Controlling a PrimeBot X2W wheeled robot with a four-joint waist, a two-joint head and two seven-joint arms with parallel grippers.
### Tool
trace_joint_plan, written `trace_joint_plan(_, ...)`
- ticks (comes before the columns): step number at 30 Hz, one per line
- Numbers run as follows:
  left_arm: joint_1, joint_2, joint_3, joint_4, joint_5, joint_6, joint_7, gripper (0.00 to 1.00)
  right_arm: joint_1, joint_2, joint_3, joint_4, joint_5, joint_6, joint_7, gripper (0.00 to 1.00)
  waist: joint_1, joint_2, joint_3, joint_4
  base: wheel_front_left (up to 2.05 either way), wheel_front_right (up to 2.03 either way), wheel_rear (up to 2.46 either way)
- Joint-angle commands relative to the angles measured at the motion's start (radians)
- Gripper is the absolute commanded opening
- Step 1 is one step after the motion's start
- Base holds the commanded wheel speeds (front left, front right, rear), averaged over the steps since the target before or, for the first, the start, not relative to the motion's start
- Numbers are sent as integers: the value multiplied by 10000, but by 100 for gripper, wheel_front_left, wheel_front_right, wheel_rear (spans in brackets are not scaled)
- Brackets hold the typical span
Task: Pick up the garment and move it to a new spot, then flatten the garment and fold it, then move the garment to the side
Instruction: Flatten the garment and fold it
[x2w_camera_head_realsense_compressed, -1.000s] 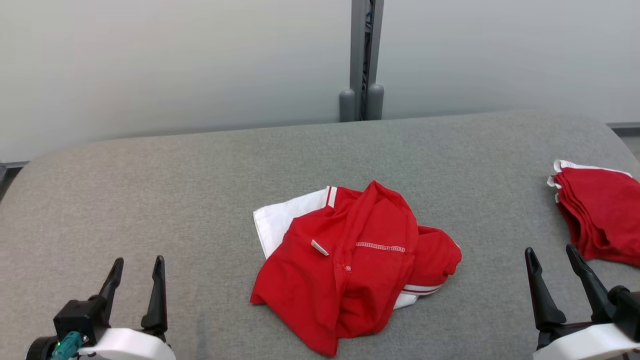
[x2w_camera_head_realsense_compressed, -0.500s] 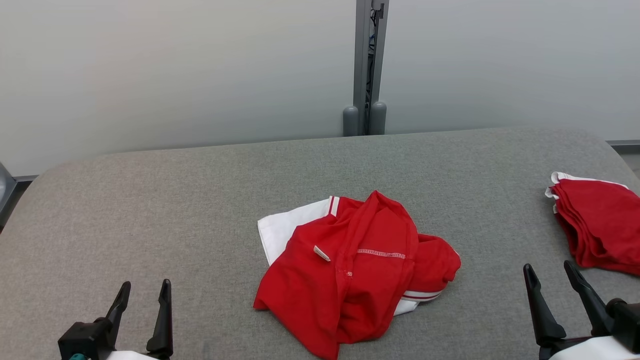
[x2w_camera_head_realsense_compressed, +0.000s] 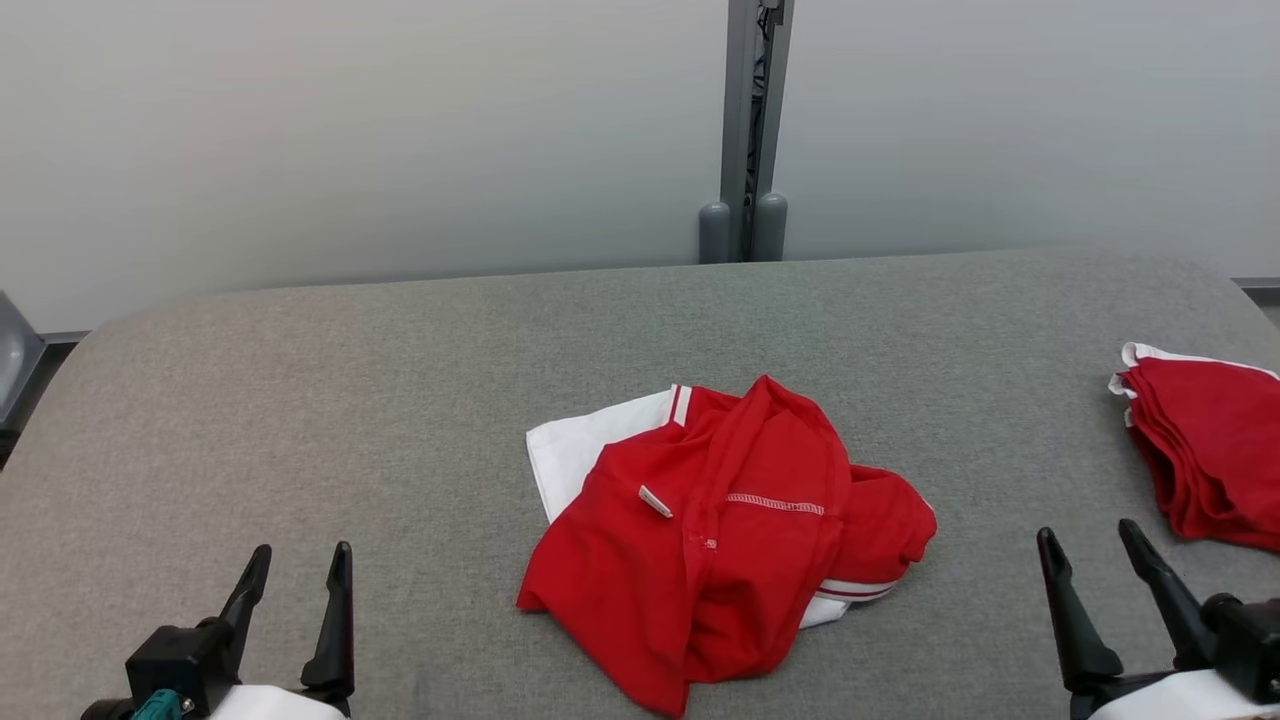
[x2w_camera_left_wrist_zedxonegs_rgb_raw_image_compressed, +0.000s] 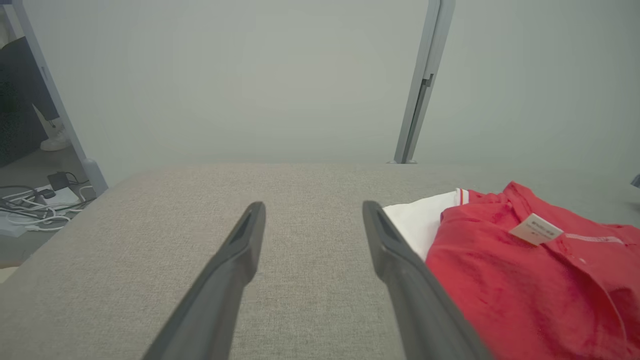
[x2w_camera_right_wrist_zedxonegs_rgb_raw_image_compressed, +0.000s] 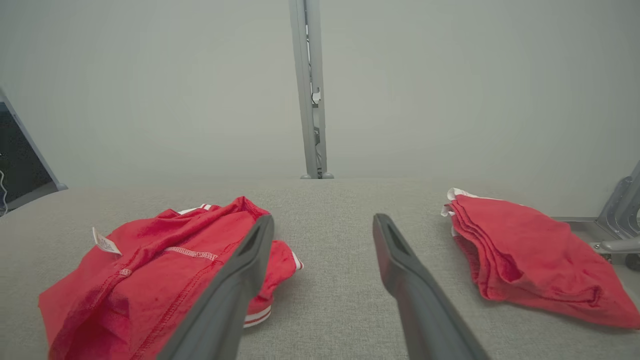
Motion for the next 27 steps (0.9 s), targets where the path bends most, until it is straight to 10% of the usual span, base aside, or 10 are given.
trace_joint_plan(1,-175,72,-24,0,28,-49,40,100,-93,-60,117,31,-23,2,29,100,0,0,68,125,0,0,0)
trace_joint_plan(13,-933,-121,-263,277,101,-255,-126,100,-1769,-261,4586,1636,985,2,1004,100,0,0,807,1255,0,0,0)
trace_joint_plan(22,-1510,-249,-366,655,133,-441,-346,100,-2844,-84,5248,3423,1302,2,696,100,0,0,1328,1900,0,0,0)
trace_joint_plan(23,-1530,-256,-364,693,132,-446,-362,100,-2940,-65,5280,3521,1323,2,632,94,0,0,1345,1921,0,0,0)
trace_joint_plan(24,-1540,-268,-359,743,127,-454,-367,100,-3018,-49,5327,3666,1385,2,619,46,0,0,1358,1936,0,0,0)
trace_joint_plan(26,-1600,-292,-357,822,133,-470,-413,100,-3199,-6,5491,3814,1503,2,552,0,0,0,1369,1957,0,0,0)
trace_joint_plan(27,-1634,-303,-356,843,137,-468,-438,100,-3314,20,5537,3892,1543,2,504,0,0,0,1368,1960,0,0,0)
